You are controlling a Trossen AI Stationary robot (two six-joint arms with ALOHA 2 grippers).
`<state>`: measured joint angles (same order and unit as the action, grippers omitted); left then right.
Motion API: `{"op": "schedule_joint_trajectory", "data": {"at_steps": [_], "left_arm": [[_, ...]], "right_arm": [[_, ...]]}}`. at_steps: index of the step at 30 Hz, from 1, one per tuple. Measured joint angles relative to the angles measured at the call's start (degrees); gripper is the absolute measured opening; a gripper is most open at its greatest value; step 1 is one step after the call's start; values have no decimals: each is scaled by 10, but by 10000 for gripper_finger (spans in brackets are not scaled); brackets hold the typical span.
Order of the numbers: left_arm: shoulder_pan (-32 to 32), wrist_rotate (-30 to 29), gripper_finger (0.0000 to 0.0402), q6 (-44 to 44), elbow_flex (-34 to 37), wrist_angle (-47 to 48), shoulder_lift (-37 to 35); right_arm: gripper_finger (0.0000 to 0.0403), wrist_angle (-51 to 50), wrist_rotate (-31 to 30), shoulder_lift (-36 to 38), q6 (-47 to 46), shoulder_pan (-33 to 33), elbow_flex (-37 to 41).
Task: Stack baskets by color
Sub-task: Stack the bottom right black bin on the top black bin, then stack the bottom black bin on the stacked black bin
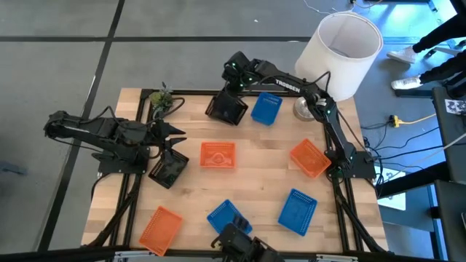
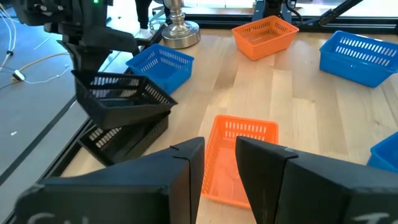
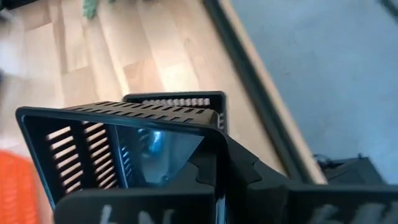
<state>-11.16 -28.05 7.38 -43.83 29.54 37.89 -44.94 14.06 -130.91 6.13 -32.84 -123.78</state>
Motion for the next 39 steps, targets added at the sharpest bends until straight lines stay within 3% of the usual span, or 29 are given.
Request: {"op": "schedule_joint_trajectory", "data": {"at_steps": [14, 30, 34, 37, 39], "left_arm": [[0, 0, 85, 0, 0, 0, 0], [0, 0, 85, -1, 0, -2, 0], [-1, 5, 85, 18, 1, -11, 0], [-1, 33, 85, 45, 0, -21, 0], [0, 67, 85, 46, 1, -28, 0]], "right_arm": [[7, -102, 6, 2, -9, -1, -1], [100, -103, 10, 5, -2, -1, -2], [101, -162, 56, 7, 11, -3, -52], [101, -210, 103, 12, 44, 2, -109], [102, -192, 132, 42, 62, 10, -99]]}}
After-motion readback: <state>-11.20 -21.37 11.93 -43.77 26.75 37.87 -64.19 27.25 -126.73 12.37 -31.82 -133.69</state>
